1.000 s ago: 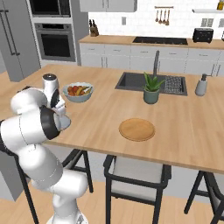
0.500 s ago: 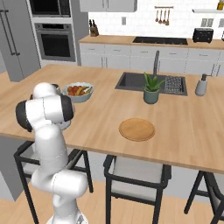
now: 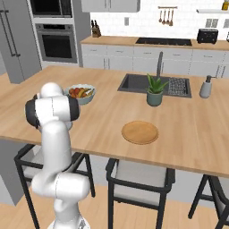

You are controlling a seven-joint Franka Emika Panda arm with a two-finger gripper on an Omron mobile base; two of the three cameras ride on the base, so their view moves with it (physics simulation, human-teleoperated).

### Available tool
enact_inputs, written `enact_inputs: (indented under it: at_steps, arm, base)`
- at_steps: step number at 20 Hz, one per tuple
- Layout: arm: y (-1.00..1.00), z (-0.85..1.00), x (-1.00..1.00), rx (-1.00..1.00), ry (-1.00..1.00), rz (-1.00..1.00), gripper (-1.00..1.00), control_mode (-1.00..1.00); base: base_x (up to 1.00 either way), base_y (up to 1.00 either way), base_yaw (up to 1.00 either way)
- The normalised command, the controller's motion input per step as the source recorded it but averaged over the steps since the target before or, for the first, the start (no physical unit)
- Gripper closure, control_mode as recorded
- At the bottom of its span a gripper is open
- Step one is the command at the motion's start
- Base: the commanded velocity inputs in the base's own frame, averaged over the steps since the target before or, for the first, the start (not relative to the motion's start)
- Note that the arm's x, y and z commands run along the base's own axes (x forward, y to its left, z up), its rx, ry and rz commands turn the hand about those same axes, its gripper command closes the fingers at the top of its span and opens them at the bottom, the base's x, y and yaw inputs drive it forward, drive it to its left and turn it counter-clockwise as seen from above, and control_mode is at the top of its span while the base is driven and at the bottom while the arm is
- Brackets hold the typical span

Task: Place one bun and one sausage from the bowl on each plate.

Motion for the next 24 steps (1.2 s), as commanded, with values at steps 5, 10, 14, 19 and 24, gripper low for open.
enact_inputs:
  at_steps: [5,10,14,19,24]
  arm:
    - [-0.03,0.0,-0.17,0.0,-0.01,0.0,-1.0,-1.0]
    - [-0.74,0.54,-1.0,0.01,-0.24,0.0,-1.0,-1.0]
    - [-0.68,0.68,-1.0,0.01,-0.22,0.02,-1.0,-1.0]
    - [-0.24,0.23,-0.4,0.0,-0.04,0.04,-1.0,1.0]
    - [0.0,0.0,0.0,0.0,0.0,0.0,-1.0,1.0]
  base:
    - [0.0,0.0,0.0]
    - [0.0,0.0,0.0]
    - [0.0,0.0,0.0]
    - [-0.6,-0.58,0.05]
    - [-1.0,-1.0,0.04]
